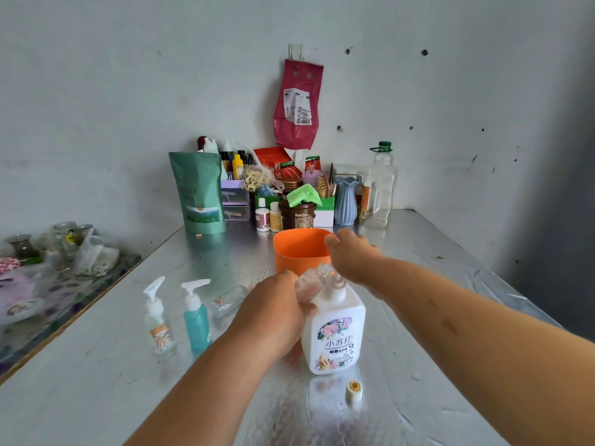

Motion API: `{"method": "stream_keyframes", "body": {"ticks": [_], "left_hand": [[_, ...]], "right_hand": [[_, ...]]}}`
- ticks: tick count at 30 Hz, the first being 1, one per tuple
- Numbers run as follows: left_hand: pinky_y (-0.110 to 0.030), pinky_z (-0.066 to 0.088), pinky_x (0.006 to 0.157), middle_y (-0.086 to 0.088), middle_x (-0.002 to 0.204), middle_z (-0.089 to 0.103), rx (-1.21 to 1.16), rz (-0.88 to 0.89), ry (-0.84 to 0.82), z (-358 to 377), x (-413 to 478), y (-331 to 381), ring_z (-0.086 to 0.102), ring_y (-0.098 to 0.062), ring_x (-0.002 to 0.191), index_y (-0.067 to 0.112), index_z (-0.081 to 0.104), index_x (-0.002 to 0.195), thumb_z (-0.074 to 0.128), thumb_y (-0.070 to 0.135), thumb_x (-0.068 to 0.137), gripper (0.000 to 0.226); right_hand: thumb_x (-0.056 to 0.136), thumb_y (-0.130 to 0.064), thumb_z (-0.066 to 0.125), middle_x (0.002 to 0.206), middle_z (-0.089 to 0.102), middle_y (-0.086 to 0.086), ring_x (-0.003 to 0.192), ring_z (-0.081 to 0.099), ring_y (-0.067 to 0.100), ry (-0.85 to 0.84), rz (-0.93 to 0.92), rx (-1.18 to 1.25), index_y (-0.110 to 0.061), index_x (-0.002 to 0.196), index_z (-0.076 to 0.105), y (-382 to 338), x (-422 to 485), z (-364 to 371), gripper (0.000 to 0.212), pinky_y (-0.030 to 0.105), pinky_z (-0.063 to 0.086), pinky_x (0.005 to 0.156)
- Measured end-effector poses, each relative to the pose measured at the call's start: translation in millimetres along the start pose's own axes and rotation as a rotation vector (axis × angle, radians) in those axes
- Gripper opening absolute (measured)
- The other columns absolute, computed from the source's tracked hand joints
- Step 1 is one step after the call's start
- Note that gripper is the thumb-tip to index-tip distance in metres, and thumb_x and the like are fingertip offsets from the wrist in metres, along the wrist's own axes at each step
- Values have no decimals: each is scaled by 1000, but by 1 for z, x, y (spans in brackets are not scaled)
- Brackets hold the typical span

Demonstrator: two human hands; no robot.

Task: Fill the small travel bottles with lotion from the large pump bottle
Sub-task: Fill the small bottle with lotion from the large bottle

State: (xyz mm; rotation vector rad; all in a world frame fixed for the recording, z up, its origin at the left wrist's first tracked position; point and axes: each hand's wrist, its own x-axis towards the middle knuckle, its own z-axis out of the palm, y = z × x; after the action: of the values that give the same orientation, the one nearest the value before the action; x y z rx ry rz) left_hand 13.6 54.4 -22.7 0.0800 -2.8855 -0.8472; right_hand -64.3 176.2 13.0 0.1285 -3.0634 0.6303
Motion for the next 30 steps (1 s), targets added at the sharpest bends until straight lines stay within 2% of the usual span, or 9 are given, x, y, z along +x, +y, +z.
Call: {"method": "stream_keyframes", "body": {"ticks": [4, 10, 13, 16, 21, 25, 30], "left_hand": [[-29, 41, 72, 4, 110, 65, -16, 4, 13, 1, 2, -3, 60, -17, 96, 23, 55, 116, 65, 36, 89, 31], [-28, 40, 71, 5, 108, 65, 8, 22, 30, 6, 5, -7, 59, -17, 94, 24, 56, 114, 66, 36, 89, 29], [-31, 47, 79, 3, 109, 65, 9, 16, 20, 8, 4, -9, 60, -18, 98, 23, 56, 112, 65, 36, 89, 28], [-31, 46, 78, 3, 110, 65, -9, 9, 7, 7, 2, -8, 60, -19, 99, 22, 56, 113, 66, 36, 89, 29], [-30, 42, 75, 2, 115, 64, -10, 11, 8, 1, 2, -4, 60, -20, 102, 22, 56, 120, 66, 36, 89, 36], [-31, 45, 77, 1, 113, 64, 0, 17, 8, -2, 5, -3, 62, -21, 99, 22, 55, 121, 66, 36, 89, 37], [-30, 44, 75, 3, 113, 64, -1, 28, 15, 1, 7, -6, 60, -19, 99, 23, 55, 119, 66, 36, 89, 34]], "right_hand": [[98, -6, 29, 127, 45, 17, 117, 46, 35, 11, -25, 11, -11, 111, 46, 0, 10, 8, 22, 51, 40, 102], [100, -9, 31, 136, 43, 17, 124, 43, 36, 12, -32, 12, -5, 125, 48, 6, 10, 16, 31, 50, 36, 105], [98, -6, 31, 149, 32, 12, 133, 34, 33, 38, -40, -61, -10, 132, 45, 5, 11, 21, 37, 48, 28, 111], [100, -7, 27, 148, 33, 12, 135, 30, 34, 6, -30, -59, -13, 138, 40, 4, 4, 15, 40, 47, 23, 114], [99, -10, 27, 141, 36, 16, 129, 35, 38, 50, -57, -166, -12, 131, 40, 0, 3, 7, 35, 48, 29, 107], [103, -14, 24, 137, 38, 17, 129, 35, 37, 5, -40, -138, -10, 133, 39, -2, 1, 0, 33, 49, 30, 109], [99, -7, 27, 126, 43, 19, 119, 45, 38, -7, -22, -43, -10, 112, 44, 1, 15, 9, 22, 52, 39, 102]]}}
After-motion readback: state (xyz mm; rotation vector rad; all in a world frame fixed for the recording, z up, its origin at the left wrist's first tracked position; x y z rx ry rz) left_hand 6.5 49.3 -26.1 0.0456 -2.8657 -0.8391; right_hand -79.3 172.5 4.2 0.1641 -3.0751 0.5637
